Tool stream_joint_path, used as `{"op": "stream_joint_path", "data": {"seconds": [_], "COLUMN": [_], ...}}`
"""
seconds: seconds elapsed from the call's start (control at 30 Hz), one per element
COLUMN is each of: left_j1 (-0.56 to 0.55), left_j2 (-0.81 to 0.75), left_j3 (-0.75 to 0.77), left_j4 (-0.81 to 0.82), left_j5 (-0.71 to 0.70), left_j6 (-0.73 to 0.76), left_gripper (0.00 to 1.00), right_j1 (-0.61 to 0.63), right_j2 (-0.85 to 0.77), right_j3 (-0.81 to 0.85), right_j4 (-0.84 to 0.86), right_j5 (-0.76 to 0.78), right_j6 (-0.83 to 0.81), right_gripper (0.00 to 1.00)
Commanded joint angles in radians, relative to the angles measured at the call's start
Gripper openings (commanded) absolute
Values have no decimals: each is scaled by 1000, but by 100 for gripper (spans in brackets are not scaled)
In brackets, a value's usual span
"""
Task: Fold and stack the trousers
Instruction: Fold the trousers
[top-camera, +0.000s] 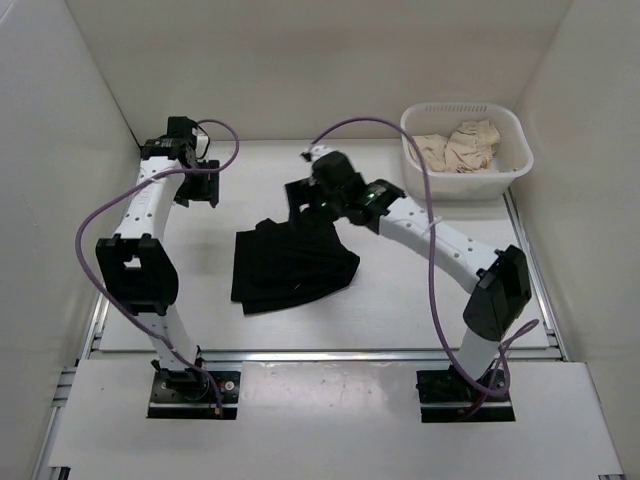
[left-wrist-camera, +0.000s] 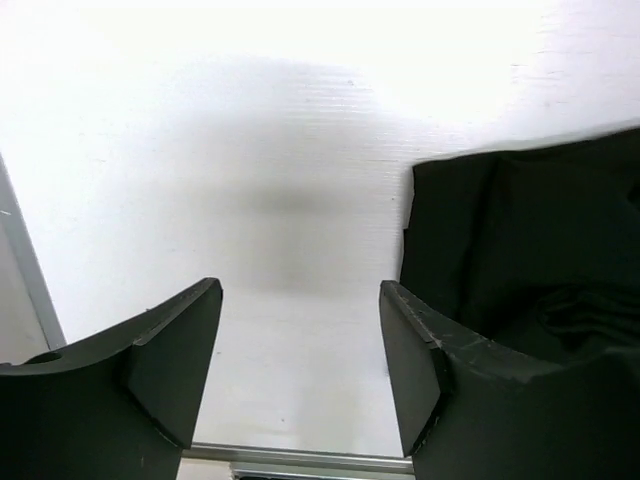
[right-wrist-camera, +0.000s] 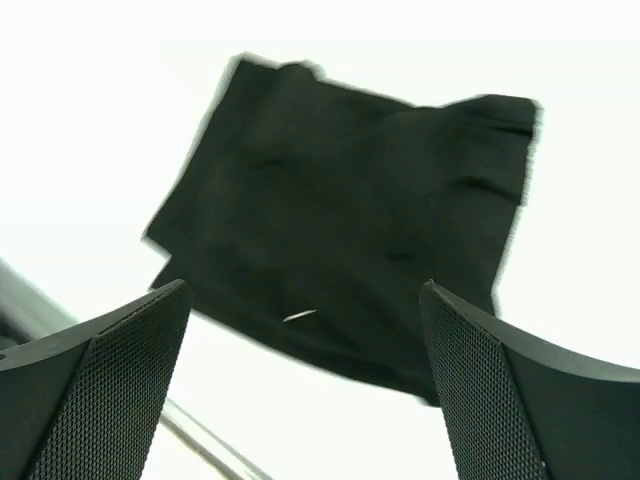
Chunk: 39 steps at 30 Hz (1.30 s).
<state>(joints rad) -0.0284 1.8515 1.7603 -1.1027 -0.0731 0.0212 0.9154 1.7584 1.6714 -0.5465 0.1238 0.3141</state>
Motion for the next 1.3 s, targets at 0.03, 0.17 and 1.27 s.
{"op": "stream_joint_path", "data": {"seconds": [0.03,0.17,1.27], "left_j1": [-115,-266,-470], "left_j2": [-86,-95,-393], "left_j3": [-54,-186,-698], "left_j4": [-14,-16,-191], "left_j5": [38,79,99], "left_j6": [-21,-21,-21], "left_gripper": [76,79,14], "right_j1": [-156,-239,-176], "right_j2": [26,50,-20], "right_j3": [-120,-208,-476], "right_j4": [2,72,82], "right_j5": [-105,-203,-170], "right_j6": [146,209,233], "right_gripper": [98,98,97]}}
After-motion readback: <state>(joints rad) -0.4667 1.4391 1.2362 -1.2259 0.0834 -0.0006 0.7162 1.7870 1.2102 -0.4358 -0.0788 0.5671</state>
